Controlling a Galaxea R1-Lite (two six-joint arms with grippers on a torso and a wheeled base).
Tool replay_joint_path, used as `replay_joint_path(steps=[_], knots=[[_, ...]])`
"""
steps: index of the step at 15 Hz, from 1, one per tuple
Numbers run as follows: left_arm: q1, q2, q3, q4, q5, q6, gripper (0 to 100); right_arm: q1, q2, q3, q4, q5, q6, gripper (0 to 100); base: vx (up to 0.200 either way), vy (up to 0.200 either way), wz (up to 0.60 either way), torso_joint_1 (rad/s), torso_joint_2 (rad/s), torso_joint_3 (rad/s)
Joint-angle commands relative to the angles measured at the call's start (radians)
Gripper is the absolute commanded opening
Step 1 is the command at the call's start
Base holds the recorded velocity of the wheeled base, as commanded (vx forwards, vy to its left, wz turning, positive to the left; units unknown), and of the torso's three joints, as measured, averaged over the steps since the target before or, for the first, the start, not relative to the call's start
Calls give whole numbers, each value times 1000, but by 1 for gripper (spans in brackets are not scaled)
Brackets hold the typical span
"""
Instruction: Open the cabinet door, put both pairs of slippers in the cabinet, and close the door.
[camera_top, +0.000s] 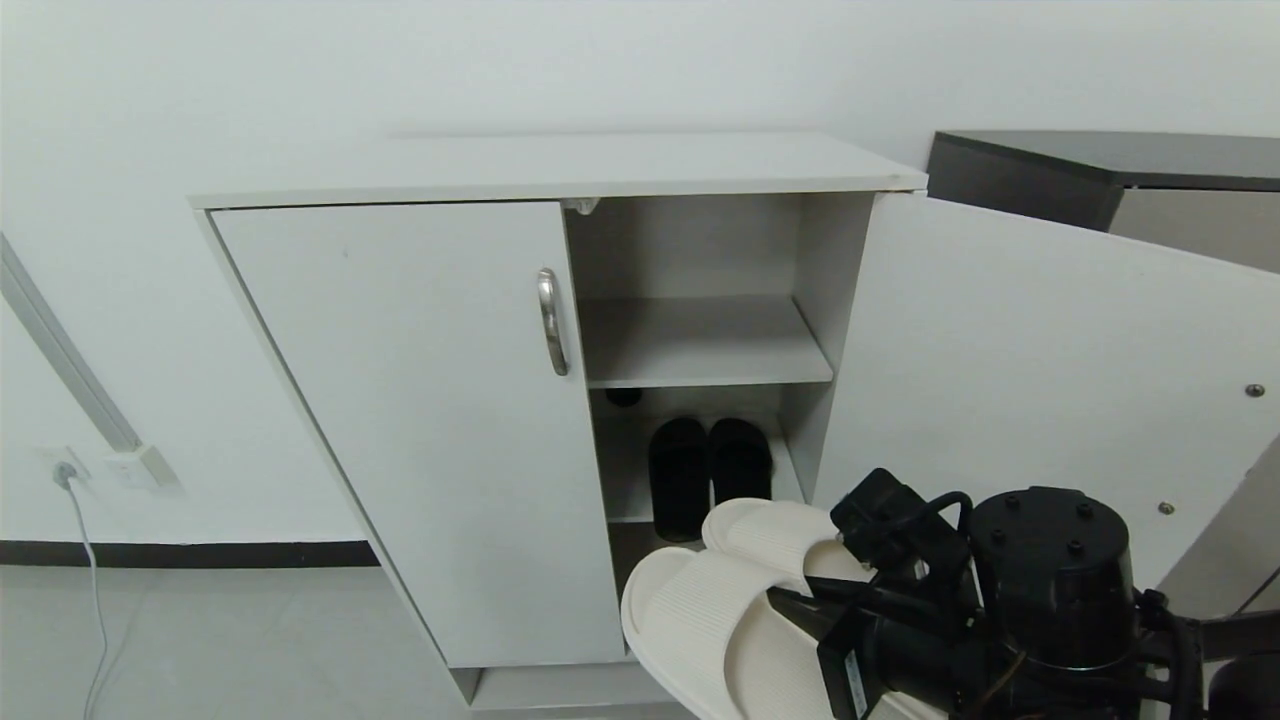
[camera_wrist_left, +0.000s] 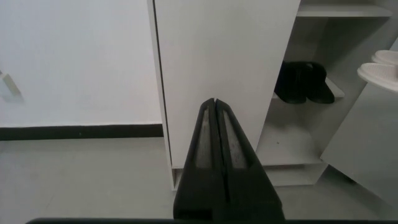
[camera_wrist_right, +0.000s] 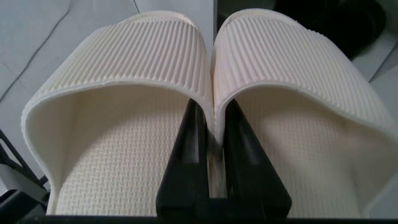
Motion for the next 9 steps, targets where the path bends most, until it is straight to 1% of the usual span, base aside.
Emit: replay_joint_path(steps=[1, 5, 6, 7, 8, 9], knots=[[0, 1, 0, 0, 0, 0, 0, 0, 7, 1, 0, 0, 1, 0, 0, 0, 0, -2, 369, 349], [0, 1, 0, 0, 0, 0, 0, 0, 19, 1, 0, 0, -1, 0, 0, 0, 0, -2, 43, 45], [0, 1, 0, 0, 0, 0, 0, -3, 46, -2, -31, -29, 1, 0, 0, 0, 0, -2, 163, 139], [0, 1, 0, 0, 0, 0, 0, -1, 88, -11, -91, -72, 1, 0, 0, 0, 0, -2, 100, 80], [0, 1, 0, 0, 0, 9, 0, 5, 140, -39, -146, -144, -3, 0, 0, 0, 0, 12, 56, 41], [0, 1, 0, 1, -3, 24, 0, 33, 188, -98, -151, -265, 5, 0, 0, 0, 0, 0, 0, 0]])
